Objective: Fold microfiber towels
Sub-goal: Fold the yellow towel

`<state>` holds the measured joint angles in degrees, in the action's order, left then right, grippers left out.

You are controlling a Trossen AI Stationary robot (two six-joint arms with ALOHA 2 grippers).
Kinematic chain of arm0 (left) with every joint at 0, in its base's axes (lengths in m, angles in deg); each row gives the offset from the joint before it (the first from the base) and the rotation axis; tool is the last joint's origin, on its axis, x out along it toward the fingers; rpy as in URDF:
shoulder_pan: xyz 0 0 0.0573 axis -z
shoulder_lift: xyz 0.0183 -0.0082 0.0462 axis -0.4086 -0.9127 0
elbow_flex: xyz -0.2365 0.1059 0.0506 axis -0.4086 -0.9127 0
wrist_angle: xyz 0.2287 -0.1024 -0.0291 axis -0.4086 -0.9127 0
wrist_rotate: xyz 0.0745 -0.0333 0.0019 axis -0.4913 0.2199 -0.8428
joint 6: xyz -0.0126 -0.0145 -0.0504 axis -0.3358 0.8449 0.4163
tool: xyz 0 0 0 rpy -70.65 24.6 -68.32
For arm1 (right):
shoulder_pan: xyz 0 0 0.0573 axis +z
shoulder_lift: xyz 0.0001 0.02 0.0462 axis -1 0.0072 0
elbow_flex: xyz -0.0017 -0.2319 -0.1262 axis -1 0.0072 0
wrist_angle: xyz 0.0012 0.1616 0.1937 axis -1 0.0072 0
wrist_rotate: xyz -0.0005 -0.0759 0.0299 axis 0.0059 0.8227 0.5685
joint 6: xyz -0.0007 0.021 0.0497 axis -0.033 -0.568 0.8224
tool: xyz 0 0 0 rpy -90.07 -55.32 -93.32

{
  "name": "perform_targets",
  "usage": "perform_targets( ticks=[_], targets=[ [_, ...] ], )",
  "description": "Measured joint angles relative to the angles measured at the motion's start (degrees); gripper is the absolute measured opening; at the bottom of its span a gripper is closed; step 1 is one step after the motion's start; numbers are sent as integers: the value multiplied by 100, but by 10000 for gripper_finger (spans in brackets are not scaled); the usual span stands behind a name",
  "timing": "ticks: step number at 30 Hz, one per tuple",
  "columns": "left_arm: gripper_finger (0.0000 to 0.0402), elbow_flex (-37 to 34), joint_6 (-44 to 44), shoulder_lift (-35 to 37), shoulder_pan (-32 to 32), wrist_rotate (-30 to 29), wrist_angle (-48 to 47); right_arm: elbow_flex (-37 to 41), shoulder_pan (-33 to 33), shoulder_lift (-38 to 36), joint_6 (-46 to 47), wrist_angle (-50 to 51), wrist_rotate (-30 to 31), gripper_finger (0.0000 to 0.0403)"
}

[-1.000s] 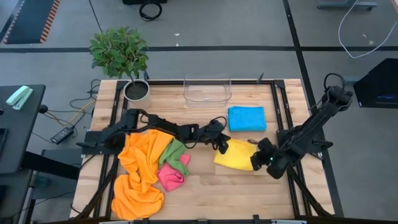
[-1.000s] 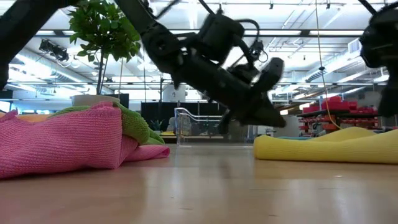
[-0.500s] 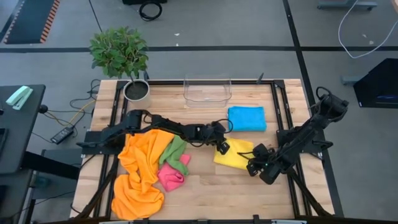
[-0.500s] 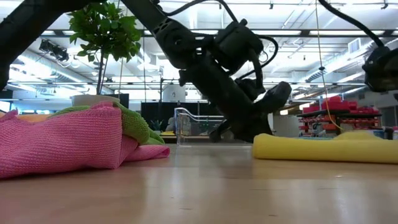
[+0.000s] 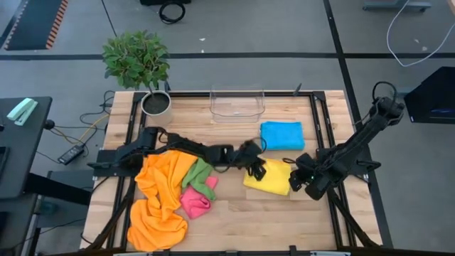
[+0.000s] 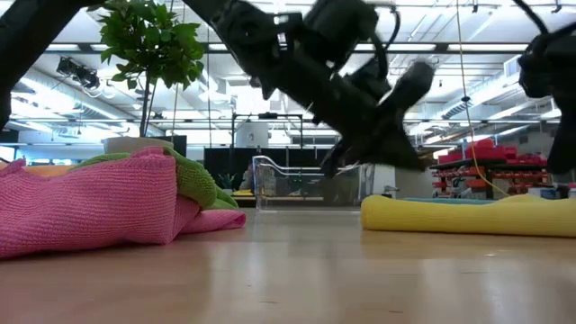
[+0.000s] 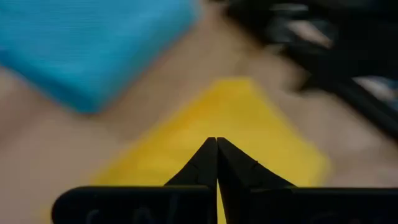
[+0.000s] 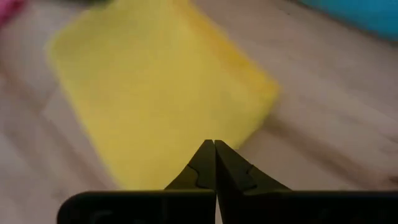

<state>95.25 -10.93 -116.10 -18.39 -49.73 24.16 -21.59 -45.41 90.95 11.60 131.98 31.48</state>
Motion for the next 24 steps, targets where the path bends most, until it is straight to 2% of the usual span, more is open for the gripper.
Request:
perform_targets(
  ticks=[4, 7, 9, 13, 19, 24],
  targets=[
    [5, 15, 0, -34, 452, 45, 64, 252, -286, -30, -326, -318, -158, 1],
    [9, -6, 24, -170, 710, -53, -160, 604, -550, 15, -528, -1019, -237, 1],
    [11, -3, 117, -218, 776, -211, -206, 819, -719, 12, -595, -1341, -265, 1],
    [5, 2, 303, -219, 799, -315, -638, 1032, -1038, 12, -538, -1321, -269, 1],
    [12, 2, 661, -221, 730, -295, -853, 843, -1366, -60, -1014, -1314, -264, 1],
    [5, 1, 386, 143, 587, 64, -535, 202, -1487, -333, -1358, -601, -270, 5]
  ],
)
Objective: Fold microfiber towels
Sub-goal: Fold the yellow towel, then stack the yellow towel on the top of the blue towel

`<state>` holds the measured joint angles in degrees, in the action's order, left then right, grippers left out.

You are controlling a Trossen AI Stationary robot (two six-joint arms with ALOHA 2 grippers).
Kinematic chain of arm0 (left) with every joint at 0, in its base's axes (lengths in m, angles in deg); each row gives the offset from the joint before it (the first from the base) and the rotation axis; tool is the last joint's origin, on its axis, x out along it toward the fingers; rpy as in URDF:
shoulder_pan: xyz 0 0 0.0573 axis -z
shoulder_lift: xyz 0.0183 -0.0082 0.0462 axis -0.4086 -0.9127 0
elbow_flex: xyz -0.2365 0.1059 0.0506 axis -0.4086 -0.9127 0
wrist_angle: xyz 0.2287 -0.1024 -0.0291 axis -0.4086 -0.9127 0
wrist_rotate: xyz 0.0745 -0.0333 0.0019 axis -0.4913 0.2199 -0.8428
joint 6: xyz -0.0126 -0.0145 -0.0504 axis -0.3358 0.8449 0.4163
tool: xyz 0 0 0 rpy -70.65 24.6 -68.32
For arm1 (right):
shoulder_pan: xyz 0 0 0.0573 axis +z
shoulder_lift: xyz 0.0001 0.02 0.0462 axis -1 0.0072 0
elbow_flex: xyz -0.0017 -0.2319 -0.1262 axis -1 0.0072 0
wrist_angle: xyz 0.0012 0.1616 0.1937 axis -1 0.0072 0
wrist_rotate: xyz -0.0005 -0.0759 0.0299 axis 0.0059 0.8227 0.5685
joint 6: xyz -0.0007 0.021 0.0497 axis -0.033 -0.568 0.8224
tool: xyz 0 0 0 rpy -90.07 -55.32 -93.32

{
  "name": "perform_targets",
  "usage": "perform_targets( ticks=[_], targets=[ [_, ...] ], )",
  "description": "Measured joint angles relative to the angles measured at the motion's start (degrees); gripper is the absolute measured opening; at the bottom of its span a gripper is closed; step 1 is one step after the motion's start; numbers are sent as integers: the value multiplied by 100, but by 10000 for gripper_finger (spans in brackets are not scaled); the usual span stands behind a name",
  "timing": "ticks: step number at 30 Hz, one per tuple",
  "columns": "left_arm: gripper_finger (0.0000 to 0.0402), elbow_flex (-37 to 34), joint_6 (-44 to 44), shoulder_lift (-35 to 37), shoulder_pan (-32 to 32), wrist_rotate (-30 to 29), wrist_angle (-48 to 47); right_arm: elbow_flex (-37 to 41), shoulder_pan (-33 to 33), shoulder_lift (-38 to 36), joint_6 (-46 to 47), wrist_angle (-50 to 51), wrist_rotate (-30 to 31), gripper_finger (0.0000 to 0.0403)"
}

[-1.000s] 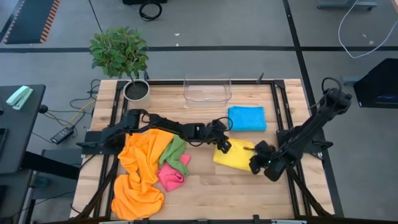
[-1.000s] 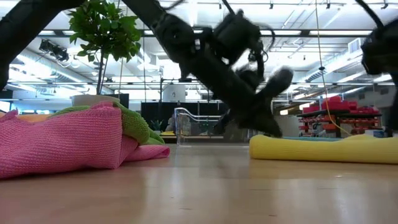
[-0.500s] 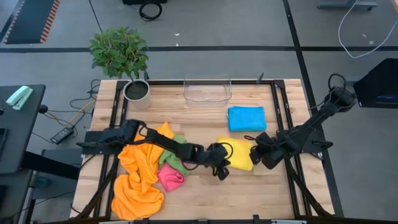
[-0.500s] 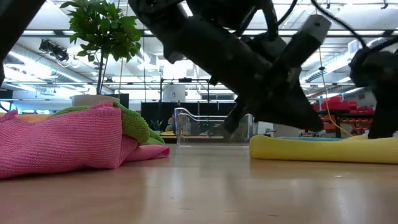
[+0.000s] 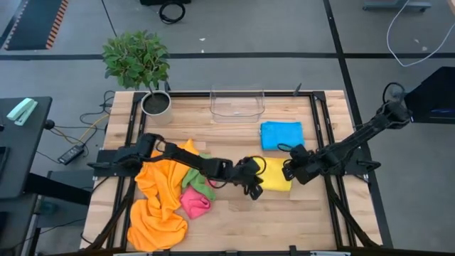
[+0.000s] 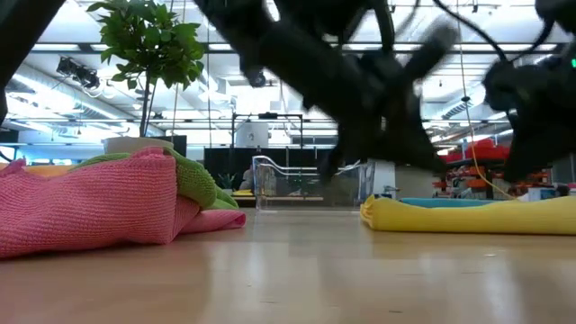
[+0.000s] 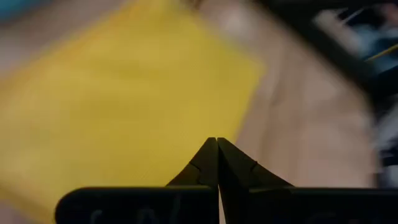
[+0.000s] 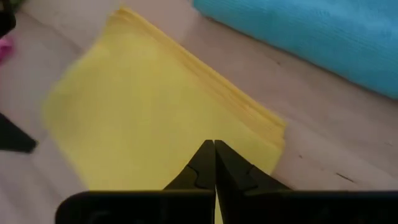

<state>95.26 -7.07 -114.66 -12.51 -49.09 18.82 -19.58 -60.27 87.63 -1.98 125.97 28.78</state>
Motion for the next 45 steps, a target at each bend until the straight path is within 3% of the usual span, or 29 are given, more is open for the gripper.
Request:
perform_targets(
  ticks=[4, 10, 17, 22, 26, 35, 45],
  targets=[
    [30, 12, 398, 518, -120, 38, -993, -415, 210, -104, 231, 503, -55, 14],
    [134, 3, 1265, 796, -250, 7, -2488, -292, 867, -106, 1384, 506, -74, 43],
    [270, -21, 1636, 568, -264, 48, -2440, 22, 1459, -59, 2605, 369, 203, 134],
    [320, -20, 1692, 394, -395, 36, -2487, 374, 1482, 105, 3038, -147, 232, 202],
    [329, -21, 1798, 168, -476, -17, -2386, 695, 1460, 346, 3303, -733, 194, 229],
    [308, -1, 1936, -64, -501, -244, -1966, 938, 1311, 802, 3376, -1515, 376, 234],
    [240, -6, 1937, -165, -608, -228, -1683, 956, 857, 856, 2843, -1862, 232, 190]
  ],
)
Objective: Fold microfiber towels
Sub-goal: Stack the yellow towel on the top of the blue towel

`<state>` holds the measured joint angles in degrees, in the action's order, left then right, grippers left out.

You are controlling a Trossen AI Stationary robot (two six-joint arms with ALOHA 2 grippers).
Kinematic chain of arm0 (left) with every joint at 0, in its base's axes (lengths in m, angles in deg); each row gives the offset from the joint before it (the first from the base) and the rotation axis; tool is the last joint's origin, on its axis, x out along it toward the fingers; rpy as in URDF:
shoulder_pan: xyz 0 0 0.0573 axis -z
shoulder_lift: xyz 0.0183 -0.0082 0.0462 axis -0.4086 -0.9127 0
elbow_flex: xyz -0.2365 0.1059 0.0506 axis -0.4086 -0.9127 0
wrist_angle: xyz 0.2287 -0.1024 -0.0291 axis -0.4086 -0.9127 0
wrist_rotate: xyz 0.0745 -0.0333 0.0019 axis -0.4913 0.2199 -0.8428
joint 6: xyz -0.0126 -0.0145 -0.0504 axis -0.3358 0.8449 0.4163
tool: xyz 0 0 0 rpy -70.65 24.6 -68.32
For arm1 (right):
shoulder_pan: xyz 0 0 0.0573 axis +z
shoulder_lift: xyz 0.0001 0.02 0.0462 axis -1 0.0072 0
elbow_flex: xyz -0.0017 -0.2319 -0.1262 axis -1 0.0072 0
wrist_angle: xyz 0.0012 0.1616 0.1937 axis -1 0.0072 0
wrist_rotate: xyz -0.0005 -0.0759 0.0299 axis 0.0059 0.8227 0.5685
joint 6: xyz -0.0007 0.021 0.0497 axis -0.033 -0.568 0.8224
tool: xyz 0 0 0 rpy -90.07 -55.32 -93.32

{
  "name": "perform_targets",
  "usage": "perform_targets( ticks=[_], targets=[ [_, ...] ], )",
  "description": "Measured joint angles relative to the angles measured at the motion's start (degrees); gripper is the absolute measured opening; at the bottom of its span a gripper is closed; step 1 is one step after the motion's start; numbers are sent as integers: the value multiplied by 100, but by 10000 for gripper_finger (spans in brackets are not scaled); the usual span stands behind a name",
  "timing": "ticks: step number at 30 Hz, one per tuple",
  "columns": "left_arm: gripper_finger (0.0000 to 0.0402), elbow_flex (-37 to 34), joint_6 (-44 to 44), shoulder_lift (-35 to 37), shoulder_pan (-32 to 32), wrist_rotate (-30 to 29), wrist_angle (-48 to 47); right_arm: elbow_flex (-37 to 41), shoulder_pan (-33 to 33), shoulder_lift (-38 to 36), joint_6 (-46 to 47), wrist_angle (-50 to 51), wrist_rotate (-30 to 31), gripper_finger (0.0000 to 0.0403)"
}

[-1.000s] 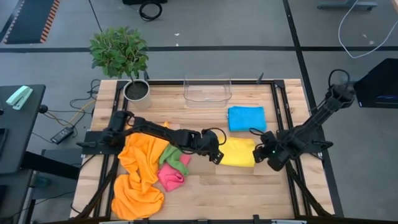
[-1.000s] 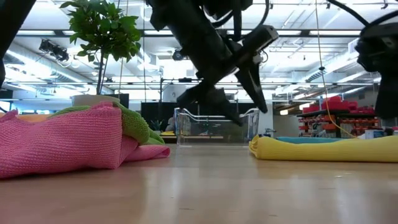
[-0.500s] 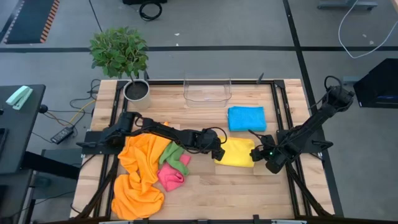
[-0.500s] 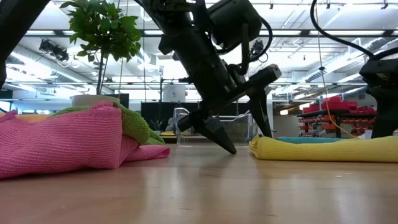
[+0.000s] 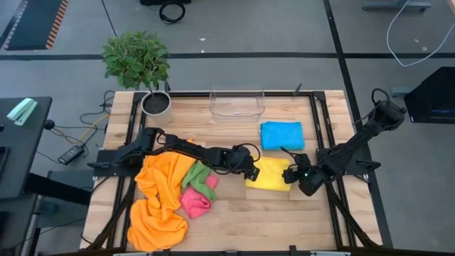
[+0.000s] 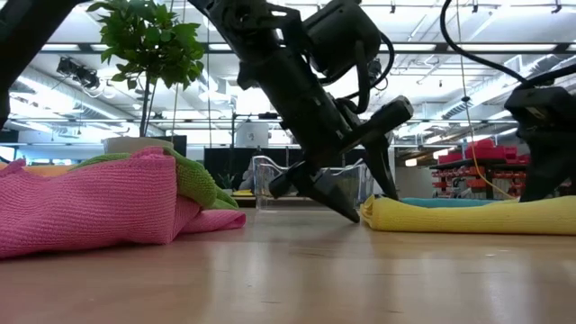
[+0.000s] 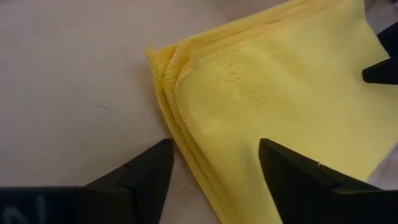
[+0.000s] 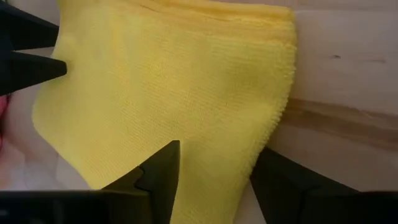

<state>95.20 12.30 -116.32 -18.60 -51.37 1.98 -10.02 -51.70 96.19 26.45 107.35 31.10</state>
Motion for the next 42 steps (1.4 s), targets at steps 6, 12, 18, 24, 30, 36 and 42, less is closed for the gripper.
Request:
perform_targets(
  ticks=[6, 12, 18, 24, 30, 36, 42],
  targets=[
    [146, 9, 27, -237, 5, 120, 224, 13, -65, 39, -173, -89, -10, 116],
    [39, 0, -121, -351, 59, 143, 446, 15, -70, 182, -266, -123, 38, 34],
    [15, -24, -333, -179, 26, 211, 710, -60, -70, 9, -508, 12, 106, 7],
    [10, 123, -637, 189, -13, 93, 772, -688, -71, -604, -711, 1337, 248, 5],
    [9, 657, -1042, 223, -161, -36, 766, -1582, -326, -1238, -940, 3479, 336, 3],
    [9, 1174, -1381, 247, -572, -101, 655, -2147, -1142, -1706, -1563, 4995, 375, 2],
    [9, 1236, -1340, 146, -1103, -34, 544, -2076, -2547, -2070, -2884, 4992, 352, 2]
  ],
)
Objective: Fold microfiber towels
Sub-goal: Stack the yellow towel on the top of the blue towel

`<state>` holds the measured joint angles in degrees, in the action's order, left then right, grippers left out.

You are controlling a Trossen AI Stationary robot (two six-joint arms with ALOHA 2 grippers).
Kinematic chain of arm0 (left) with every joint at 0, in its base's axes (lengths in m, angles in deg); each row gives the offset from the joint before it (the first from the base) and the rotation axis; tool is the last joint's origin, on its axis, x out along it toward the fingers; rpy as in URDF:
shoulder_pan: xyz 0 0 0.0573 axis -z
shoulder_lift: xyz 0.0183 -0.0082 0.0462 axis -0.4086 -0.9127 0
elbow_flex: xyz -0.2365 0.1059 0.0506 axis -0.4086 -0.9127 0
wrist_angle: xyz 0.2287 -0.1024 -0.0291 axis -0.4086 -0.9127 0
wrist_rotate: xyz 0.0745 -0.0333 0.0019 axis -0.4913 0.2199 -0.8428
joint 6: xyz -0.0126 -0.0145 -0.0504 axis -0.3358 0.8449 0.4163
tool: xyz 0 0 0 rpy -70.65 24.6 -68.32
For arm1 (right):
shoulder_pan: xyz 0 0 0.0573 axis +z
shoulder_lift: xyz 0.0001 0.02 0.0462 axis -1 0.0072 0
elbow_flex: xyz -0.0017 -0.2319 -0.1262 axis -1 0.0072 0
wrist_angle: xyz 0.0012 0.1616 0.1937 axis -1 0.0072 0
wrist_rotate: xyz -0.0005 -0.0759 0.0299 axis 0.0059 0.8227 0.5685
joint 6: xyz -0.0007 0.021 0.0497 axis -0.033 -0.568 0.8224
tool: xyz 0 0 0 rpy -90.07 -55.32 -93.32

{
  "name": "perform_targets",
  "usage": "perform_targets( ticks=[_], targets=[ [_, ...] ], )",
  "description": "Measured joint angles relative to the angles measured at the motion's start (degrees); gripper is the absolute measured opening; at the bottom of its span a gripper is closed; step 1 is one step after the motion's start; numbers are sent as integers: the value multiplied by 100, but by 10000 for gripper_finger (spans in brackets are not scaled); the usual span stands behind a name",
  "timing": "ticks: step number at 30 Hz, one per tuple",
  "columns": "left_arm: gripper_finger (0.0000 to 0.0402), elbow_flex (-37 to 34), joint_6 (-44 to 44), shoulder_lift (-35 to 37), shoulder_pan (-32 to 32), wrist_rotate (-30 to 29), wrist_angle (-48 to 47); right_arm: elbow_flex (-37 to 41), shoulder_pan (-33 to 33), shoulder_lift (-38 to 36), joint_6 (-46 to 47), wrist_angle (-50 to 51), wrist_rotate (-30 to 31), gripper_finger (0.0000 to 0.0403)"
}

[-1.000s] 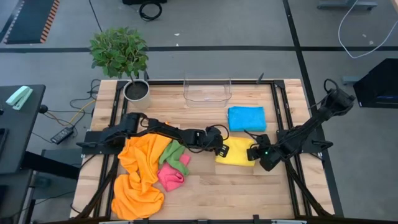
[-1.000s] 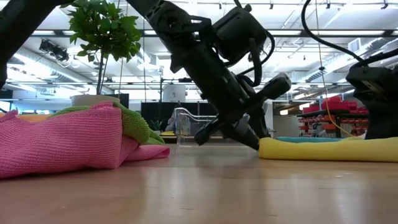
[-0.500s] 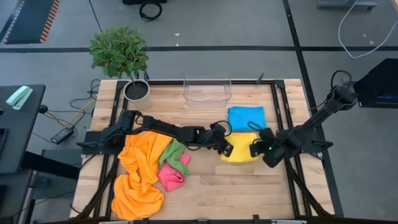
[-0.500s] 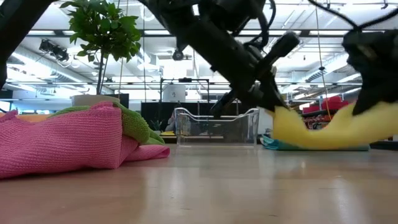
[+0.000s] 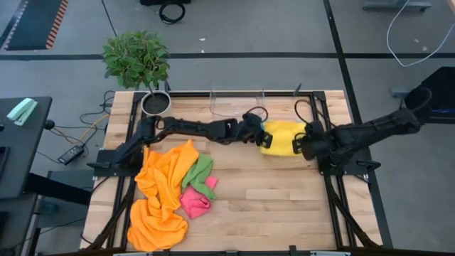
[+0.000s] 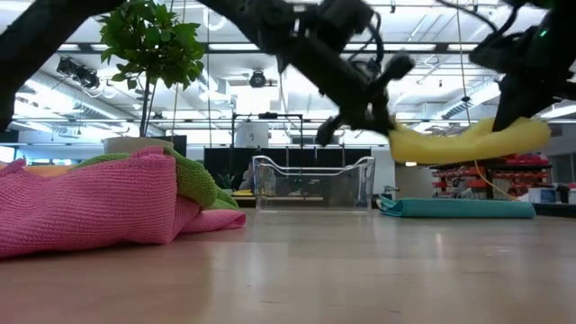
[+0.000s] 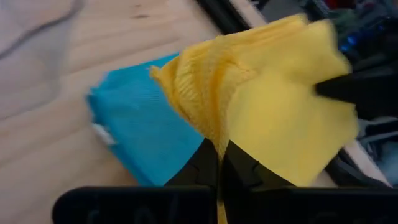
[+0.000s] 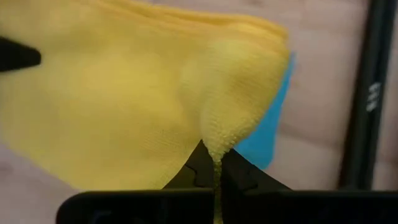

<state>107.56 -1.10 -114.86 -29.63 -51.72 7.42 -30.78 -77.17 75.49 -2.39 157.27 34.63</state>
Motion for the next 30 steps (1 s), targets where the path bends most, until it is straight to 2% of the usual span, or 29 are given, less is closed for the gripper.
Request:
perform_targets(
  ticks=[5, 8, 12, 24, 30],
  targets=[
    [9, 6, 301, -174, -238, 199, 143, 11, -1364, 46, -1621, -413, -106, 2],
    [9, 0, 437, -270, -293, 226, 99, 153, -2193, 122, -2523, -934, -518, 2],
    [9, 18, 441, -348, -336, 248, 194, 415, -2949, 222, -3157, -1295, -1039, 2],
    [17, 8, 577, -642, -422, 325, 344, 791, -3530, 555, -3693, -1958, -1361, 2],
    [41, 7, 137, -642, -395, 316, 533, 795, -3561, 964, -3796, -2051, -1290, 2]
  ],
)
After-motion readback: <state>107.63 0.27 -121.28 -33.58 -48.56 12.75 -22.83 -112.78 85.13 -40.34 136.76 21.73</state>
